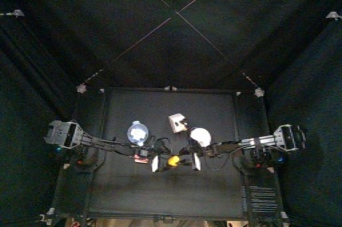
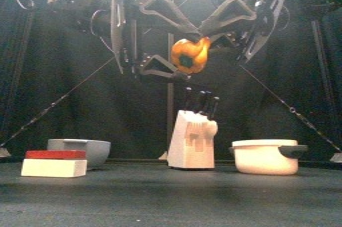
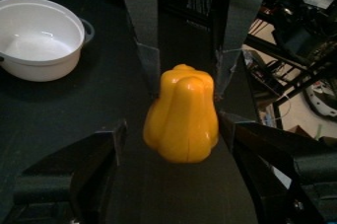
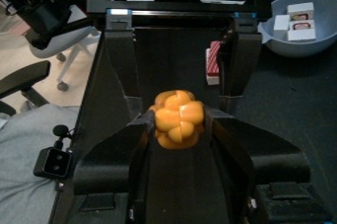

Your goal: Hand over squash

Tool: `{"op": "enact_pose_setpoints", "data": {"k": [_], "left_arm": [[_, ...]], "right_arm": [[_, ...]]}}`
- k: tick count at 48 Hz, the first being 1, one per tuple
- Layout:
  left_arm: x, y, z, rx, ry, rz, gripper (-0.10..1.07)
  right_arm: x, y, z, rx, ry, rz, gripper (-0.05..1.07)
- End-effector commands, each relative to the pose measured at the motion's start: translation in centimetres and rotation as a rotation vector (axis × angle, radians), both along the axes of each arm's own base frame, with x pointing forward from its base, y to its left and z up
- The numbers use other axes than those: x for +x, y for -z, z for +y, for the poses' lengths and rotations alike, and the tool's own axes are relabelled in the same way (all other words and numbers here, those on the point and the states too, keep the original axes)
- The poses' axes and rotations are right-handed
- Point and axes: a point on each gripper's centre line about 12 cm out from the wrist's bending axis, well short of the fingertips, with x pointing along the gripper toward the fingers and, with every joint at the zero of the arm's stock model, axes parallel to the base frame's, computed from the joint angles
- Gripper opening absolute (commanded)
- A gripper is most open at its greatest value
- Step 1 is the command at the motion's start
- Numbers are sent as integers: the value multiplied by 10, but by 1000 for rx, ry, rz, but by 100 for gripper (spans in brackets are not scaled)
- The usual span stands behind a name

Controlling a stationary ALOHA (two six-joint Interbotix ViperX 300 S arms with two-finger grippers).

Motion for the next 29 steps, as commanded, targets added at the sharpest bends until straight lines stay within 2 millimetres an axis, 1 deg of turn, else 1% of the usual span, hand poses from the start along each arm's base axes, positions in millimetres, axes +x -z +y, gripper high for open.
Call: {"op": "enact_pose_setpoints", "data": {"k": [1, 13, 22, 29], "left_arm": [[-1, -13, 4, -2, -8, -38, 103], [-12, -16, 6, -1, -10, -43, 103], [-17, -14, 6, 1, -9, -43, 103], [-25, -12, 7, -3, -11, -41, 103]], "right_arm": [[1, -12, -1, 3, 2, -38, 70], [0, -12, -1, 4, 3, -35, 70], [0, -12, -1, 5, 3, -34, 70], [-2, -9, -1, 8, 5, -28, 70]]}}
